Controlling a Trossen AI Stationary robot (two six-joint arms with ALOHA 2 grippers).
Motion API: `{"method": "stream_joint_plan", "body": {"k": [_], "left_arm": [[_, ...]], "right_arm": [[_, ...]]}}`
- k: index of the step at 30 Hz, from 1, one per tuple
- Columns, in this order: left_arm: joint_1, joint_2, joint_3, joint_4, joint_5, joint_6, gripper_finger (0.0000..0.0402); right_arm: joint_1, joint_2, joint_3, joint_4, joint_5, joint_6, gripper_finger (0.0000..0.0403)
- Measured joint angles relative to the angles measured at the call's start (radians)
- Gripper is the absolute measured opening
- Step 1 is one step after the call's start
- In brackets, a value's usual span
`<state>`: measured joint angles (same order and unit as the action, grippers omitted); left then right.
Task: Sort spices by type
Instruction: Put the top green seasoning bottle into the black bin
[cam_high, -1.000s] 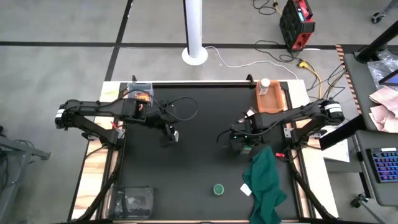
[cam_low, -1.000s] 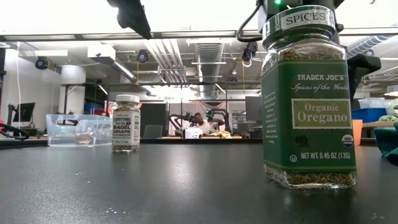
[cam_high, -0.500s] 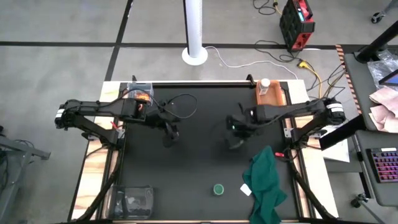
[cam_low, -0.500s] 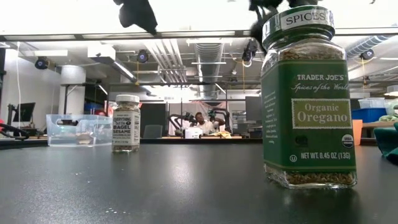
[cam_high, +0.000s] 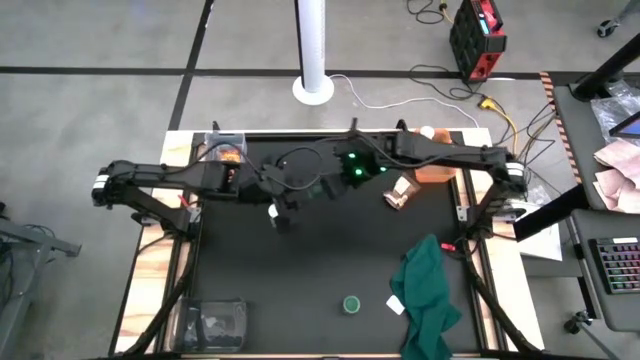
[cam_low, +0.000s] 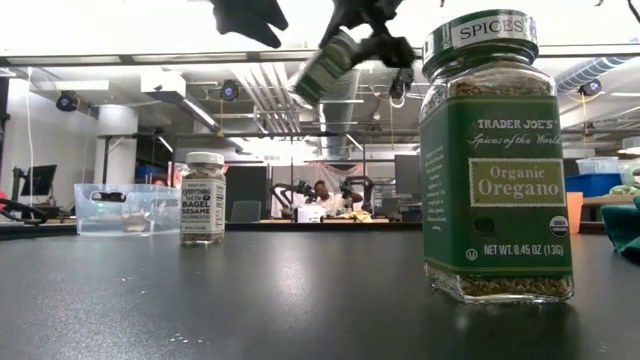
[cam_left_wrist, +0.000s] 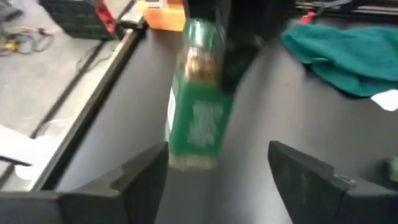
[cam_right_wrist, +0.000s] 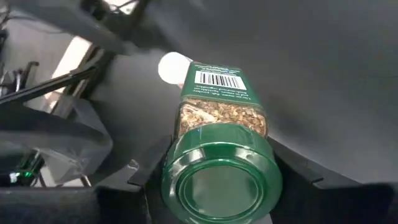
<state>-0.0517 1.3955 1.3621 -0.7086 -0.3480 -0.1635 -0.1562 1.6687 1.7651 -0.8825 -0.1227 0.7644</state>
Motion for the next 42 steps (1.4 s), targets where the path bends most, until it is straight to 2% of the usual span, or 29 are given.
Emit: {"method": "stream_joint_plan", "body": {"k": [8,11,15,18,22,27,29,35,38,42], "left_arm": [[0.000,0.072,0.001,-0.007,-0.064,-0.001,0.0290],[0.000,0.086,0.001,-0.022,-0.106,-0.010,0.0291],[0.001,0.085,0.001,-0.044,-0.113,-0.009,0.0287],[0.000,0.082,0.001,-0.050,-0.112,-0.008,0.0268],[0.000,0.075,0.001,-0.052,-0.124,-0.002,0.0189],[0.000,0.076,0.001,-0.063,-0.129,-0.003,0.0183],[0.000,0.067,0.001,-0.061,-0.115,-0.015,0.0183],[0.000,-0.025,0.000,-0.025,-0.078,-0.015,0.0183],[0.002,-0.102,-0.001,0.000,-0.051,-0.002,0.0183],[0.000,-0.209,-0.002,0.112,0.067,0.001,0.0183]], "right_arm": [[0.000,0.123,0.186,-0.018,-0.070,-0.072,0.0190],[0.001,0.134,0.215,-0.037,-0.071,-0.085,0.0190],[0.000,0.134,0.222,-0.035,-0.086,-0.086,0.0190],[-0.001,0.134,0.222,-0.035,-0.088,-0.089,0.0190],[-0.002,0.133,0.222,-0.032,-0.086,-0.075,0.0190],[-0.005,0.132,0.222,-0.026,-0.088,-0.082,0.0191],[-0.006,0.128,0.222,-0.023,-0.088,-0.104,0.0217],[-0.030,0.063,0.238,-0.016,-0.090,-0.192,0.0327],[-0.041,0.011,0.244,0.007,-0.088,-0.277,0.0352],[-0.022,-0.062,0.236,0.114,-0.084,-0.497,0.0357]]}}
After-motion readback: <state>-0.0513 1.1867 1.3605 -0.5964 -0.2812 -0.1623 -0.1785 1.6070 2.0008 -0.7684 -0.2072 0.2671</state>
